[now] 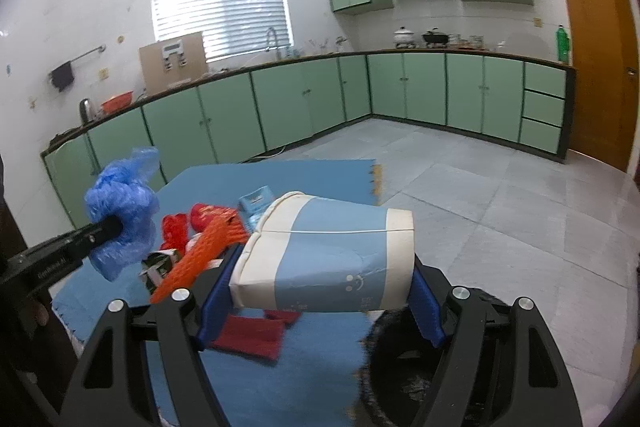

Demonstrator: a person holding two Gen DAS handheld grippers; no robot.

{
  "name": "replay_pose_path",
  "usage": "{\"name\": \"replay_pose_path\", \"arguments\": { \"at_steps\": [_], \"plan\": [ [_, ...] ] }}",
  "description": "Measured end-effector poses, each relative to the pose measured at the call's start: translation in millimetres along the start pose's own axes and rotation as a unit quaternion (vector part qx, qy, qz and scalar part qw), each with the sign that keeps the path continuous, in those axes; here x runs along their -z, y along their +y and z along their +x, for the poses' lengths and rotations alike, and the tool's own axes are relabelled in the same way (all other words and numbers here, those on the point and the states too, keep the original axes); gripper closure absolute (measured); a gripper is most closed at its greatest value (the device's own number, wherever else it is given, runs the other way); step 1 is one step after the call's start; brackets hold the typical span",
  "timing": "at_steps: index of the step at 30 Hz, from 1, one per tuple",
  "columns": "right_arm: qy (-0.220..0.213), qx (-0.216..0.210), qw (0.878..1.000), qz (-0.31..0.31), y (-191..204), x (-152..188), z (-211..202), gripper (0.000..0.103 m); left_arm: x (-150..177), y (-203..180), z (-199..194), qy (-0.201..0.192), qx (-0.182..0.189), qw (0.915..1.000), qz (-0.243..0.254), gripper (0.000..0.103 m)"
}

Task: Collect trash
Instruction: 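Carry the blue bag and paper cup over the black trash bin with both grippers, then open both grippers to drop the bag and cup into the bin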

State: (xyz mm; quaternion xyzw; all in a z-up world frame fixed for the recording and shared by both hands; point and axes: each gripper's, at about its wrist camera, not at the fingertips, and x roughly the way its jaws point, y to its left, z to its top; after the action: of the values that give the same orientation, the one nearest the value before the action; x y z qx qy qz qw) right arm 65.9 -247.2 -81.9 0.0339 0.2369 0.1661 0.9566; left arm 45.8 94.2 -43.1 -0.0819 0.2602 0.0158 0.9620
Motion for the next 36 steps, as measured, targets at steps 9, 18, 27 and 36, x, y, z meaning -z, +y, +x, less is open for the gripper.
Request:
{"name": "replay_pose_path", "arguments": {
  "at_steps": [9, 18, 27, 36],
  "plan": [
    [-0.016, 0.053, 0.998, 0.029, -53.2, 1.7, -20.0, 0.029, 4.6, -60.2, 21.2, 0.012, 0.062, 0.9971, 0.042, 0.091],
    [-0.012, 0.103, 0.994, 0.039, -105.5, 12.2, -21.7, 0.029, 24.6, -113.3, 58.8, 0.040, 0.119, 0.9897, 0.070, 0.091],
    [0.011, 0.130, 0.990, 0.052, -146.8, 25.3, -5.4, 0.029, 42.7, -169.5, 104.2, 0.068, 0.162, 0.9800, 0.093, 0.091],
    [0.032, 0.138, 0.987, 0.070, -182.8, 40.1, 10.8, 0.028, 55.1, -203.8, 141.6, 0.094, 0.187, 0.9718, 0.108, 0.090]
  ]
}}
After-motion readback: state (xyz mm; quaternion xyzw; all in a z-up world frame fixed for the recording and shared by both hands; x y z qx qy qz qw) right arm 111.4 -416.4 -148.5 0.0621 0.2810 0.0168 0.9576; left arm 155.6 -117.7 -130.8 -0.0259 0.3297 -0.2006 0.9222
